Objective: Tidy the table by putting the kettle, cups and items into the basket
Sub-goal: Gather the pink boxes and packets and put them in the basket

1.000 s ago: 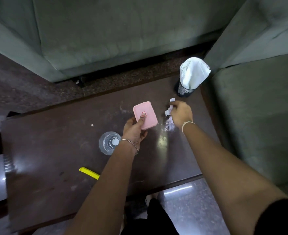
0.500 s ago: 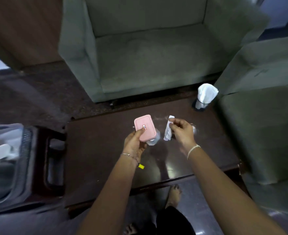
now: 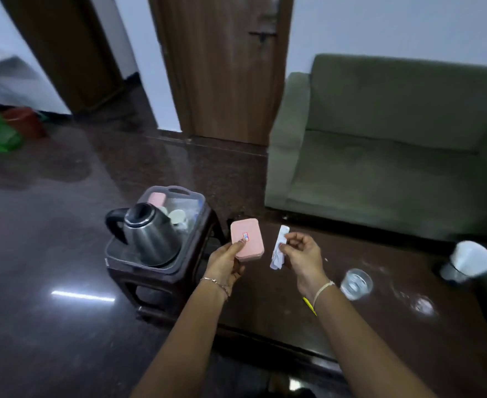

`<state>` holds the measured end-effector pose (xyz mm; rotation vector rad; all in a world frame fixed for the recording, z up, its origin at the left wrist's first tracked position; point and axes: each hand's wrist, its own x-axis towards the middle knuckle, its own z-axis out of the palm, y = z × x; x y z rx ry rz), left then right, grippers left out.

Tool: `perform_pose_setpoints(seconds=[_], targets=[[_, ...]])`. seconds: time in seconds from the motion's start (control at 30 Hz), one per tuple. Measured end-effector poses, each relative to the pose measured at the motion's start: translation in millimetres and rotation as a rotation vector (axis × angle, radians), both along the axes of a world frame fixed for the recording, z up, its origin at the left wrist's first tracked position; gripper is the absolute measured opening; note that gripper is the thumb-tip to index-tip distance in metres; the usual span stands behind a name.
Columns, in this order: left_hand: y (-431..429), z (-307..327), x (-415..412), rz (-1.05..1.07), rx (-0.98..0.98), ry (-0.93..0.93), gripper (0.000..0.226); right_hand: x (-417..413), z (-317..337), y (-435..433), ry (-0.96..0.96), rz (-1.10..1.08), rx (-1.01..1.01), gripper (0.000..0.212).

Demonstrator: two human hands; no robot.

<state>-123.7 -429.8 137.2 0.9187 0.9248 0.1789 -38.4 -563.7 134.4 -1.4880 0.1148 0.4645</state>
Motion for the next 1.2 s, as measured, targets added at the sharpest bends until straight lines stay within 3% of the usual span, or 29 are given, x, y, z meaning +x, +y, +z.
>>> perform_pose_setpoints(seconds=[0.3, 0.63, 0.83, 1.2], targets=[[115, 5, -6, 0.150, 0.024, -0.009, 0.024, 19, 3, 129, -0.053, 0.217, -0.005, 0.017], [227, 22, 37, 0.193, 0.098, 0.003, 0.014, 71, -7, 239, -0.018, 0.343, 0.033, 0.019], [275, 8, 60, 0.149, 0.104, 0.105, 0.037, 95, -15, 273, -0.032, 0.349, -0.006, 0.024], [384, -47, 111, -0.031, 0.181, 0.377, 0.013, 117, -57, 335, -0.001, 0.221, -0.132, 0.027]])
